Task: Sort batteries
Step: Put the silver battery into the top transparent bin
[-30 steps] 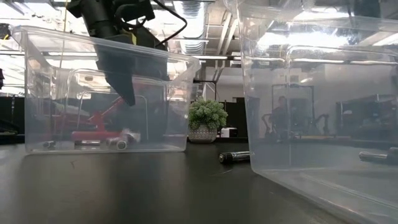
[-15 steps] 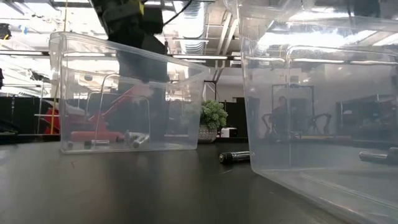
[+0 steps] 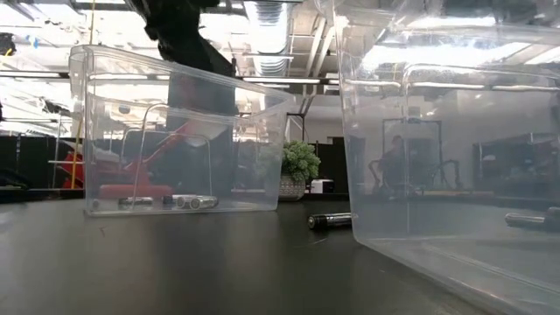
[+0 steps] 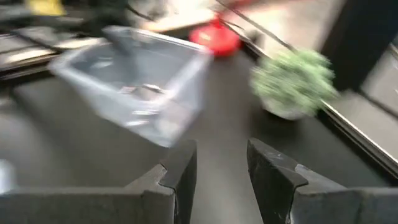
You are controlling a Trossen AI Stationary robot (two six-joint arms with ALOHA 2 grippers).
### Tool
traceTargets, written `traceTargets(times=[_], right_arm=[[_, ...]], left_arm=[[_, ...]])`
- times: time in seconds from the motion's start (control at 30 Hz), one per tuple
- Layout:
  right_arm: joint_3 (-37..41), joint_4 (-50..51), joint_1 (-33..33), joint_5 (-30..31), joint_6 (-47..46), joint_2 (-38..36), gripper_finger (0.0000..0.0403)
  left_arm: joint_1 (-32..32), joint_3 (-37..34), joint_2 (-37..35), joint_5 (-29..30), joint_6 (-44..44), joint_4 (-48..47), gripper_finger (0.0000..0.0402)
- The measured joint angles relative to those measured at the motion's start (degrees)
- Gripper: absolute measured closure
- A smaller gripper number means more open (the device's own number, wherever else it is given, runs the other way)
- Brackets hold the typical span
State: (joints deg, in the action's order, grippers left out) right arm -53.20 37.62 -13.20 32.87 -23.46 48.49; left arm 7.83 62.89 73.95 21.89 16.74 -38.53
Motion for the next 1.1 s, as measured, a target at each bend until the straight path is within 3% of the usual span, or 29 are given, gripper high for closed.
traceTargets(times=[0.13, 0.23, 0.37, 0.43, 0.63, 0.8, 0.87, 1.0, 1.1], right_arm=[[-5.91, 10.35, 15.34, -9.03, -0.04, 3.39, 0.0245], [-9.44, 12.57, 26.95, -17.57, 5.29, 8.01, 0.0245], [-12.81, 15.84, 39.36, -31.27, 13.39, 16.5, 0.0245], [-14.67, 17.69, 43.89, -35.02, 17.08, 21.18, 0.0245], [-24.01, 24.41, 53.52, -36.08, 23.4, 35.93, 0.0245], [-29.15, 26.58, 56.87, -36.07, 26.84, 43.92, 0.0245], [-29.43, 25.75, 57.06, -36.11, 27.73, 45.11, 0.0245], [-29.43, 24.02, 56.84, -36.12, 28.31, 44.66, 0.0245], [-29.45, 22.47, 56.32, -36.12, 29.33, 41.72, 0.0245]], left_arm=[[3.27, 0.0, -1.52, 6.05, -0.79, 2.52, 0.028], [4.61, 0.0, -1.86, 9.46, -2.75, 4.2, 0.028], [5.52, -0.11, -1.79, 10.43, -3.97, 4.66, 0.028], [6.05, -1.0, -1.82, 10.91, -4.03, 5.55, 0.0281], [7.31, -2.99, -1.82, 17.59, -6.47, 6.05, 0.0281], [7.27, -3.08, -1.77, 18.26, -6.46, 7.91, 0.0281], [7.27, -3.08, -1.77, 15.81, -6.47, 10.33, 0.0281], [7.33, -4.84, -0.15, 4.99, -10.84, 19.79, 0.0281], [7.75, -6.77, 2.93, 2.14, -14.73, 25.71, 0.0281]])
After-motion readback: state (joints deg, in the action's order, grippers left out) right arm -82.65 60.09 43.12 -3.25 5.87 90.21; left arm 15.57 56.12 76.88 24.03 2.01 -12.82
